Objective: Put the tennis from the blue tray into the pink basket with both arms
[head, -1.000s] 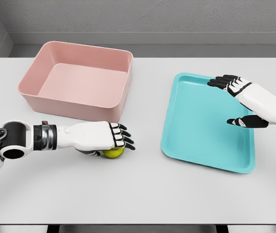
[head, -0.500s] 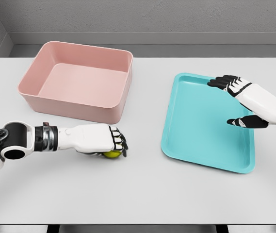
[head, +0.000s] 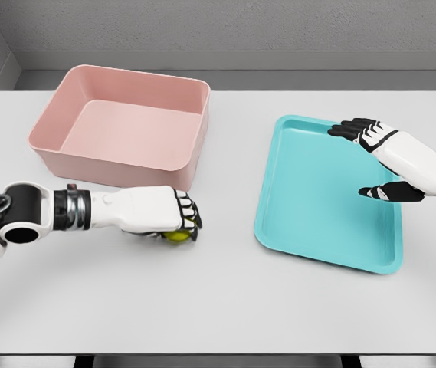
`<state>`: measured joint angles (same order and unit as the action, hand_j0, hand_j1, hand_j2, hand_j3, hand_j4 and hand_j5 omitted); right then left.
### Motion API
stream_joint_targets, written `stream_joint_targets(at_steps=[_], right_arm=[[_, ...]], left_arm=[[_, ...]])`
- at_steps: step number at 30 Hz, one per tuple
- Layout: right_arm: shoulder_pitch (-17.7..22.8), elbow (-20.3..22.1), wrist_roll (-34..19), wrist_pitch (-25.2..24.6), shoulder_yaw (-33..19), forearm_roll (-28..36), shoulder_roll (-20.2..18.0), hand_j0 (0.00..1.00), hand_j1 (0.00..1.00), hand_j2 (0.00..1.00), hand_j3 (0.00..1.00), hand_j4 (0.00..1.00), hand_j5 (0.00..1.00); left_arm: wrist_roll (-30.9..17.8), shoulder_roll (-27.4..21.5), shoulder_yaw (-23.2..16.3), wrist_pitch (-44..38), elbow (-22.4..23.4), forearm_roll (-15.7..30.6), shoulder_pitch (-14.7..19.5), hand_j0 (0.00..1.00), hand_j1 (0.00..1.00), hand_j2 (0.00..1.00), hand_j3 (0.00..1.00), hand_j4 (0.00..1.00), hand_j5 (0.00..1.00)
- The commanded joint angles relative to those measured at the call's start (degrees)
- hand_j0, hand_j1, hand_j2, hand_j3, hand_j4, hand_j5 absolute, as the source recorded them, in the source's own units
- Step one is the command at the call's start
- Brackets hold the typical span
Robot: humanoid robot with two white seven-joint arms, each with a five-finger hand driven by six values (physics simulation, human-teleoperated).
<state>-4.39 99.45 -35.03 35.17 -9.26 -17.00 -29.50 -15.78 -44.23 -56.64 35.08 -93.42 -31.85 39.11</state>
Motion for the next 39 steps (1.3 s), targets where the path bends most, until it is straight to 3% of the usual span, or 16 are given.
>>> stream_joint_targets(at_steps=[1,23,39], right_arm=[[0.0,0.0,0.0,-0.2,0.0,0.5,0.0,1.0,1.0,1.0,1.0,1.0,1.0],[0.0,0.2,0.0,-0.2,-0.1,0.5,-0.1,1.0,1.0,1.0,1.0,1.0,1.0],[0.0,0.0,0.0,-0.2,0.0,0.5,0.0,1.0,1.0,1.0,1.0,1.0,1.0]], left_arm=[[0.0,-0.1,0.0,-0.1,-0.2,1.3,0.1,0.58,0.58,0.58,0.58,0.58,0.58],[0.0,-2.7,0.2,-0.1,-1.2,6.8,8.1,0.59,0.59,0.59,0.59,0.59,0.59],[0.0,-3.5,0.7,-0.1,2.5,8.6,11.9,0.59,0.59,0.59,0.59,0.59,0.59]])
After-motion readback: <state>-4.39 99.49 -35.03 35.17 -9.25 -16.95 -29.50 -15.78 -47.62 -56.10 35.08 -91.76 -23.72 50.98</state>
